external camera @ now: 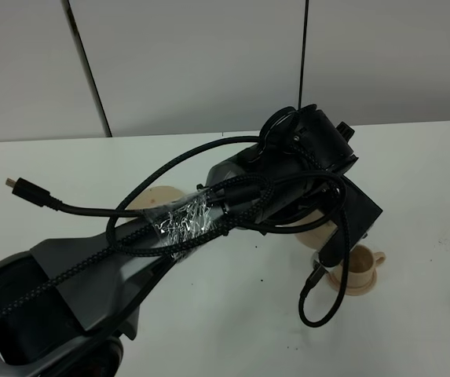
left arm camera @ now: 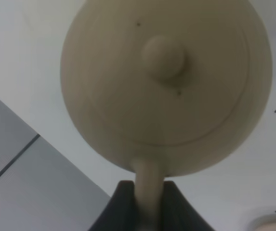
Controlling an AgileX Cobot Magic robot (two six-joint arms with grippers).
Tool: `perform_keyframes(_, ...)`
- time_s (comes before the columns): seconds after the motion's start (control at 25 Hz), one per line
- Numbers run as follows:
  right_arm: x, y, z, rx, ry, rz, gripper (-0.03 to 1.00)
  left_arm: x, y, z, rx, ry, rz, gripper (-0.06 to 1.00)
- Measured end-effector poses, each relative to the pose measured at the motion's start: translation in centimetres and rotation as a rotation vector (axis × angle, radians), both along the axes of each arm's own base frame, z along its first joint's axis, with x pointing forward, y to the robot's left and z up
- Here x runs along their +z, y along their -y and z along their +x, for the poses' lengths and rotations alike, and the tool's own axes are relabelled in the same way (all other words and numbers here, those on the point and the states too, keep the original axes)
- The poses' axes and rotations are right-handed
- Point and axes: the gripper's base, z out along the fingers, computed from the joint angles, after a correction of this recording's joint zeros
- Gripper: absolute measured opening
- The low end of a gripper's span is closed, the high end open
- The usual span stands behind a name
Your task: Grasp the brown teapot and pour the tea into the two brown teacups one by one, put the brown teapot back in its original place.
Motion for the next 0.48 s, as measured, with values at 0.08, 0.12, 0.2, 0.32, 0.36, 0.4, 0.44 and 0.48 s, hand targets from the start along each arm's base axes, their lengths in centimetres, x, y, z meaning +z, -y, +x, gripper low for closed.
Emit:
perform_keyframes(0.08, 0.0, 0.0, 0.0, 0.0, 0.0, 0.0, 0.38, 0.06, 0.13, -0.11, -0.007, 0.01, 0.009, 0.17)
perform_keyframes(0.12, 0.0, 0.0, 0.0, 0.0, 0.0, 0.0, 0.38, 0.06, 0.18, -0.15, -0.009, 0.011, 0.01, 0.17)
perform_keyframes(0.2, 0.0, 0.0, 0.0, 0.0, 0.0, 0.0, 0.38, 0.14, 0.29, -0.23, -0.017, 0.025, 0.022, 0.17)
perform_keyframes(0.32, 0.0, 0.0, 0.0, 0.0, 0.0, 0.0, 0.38, 0.24, 0.55, -0.47, -0.03, 0.043, 0.037, 0.17)
perform_keyframes(0.36, 0.0, 0.0, 0.0, 0.0, 0.0, 0.0, 0.38, 0.26, 0.61, -0.53, -0.033, 0.046, 0.04, 0.17)
perform_keyframes(0.4, 0.0, 0.0, 0.0, 0.0, 0.0, 0.001, 0.38, 0.26, 0.69, -0.61, -0.035, 0.047, 0.04, 0.17)
perform_keyframes(0.44, 0.0, 0.0, 0.0, 0.0, 0.0, 0.001, 0.38, 0.26, 0.72, -0.64, -0.036, 0.047, 0.04, 0.17)
perform_keyframes(0.48, 0.0, 0.0, 0.0, 0.0, 0.0, 0.001, 0.38, 0.26, 0.72, -0.64, -0.036, 0.047, 0.04, 0.17)
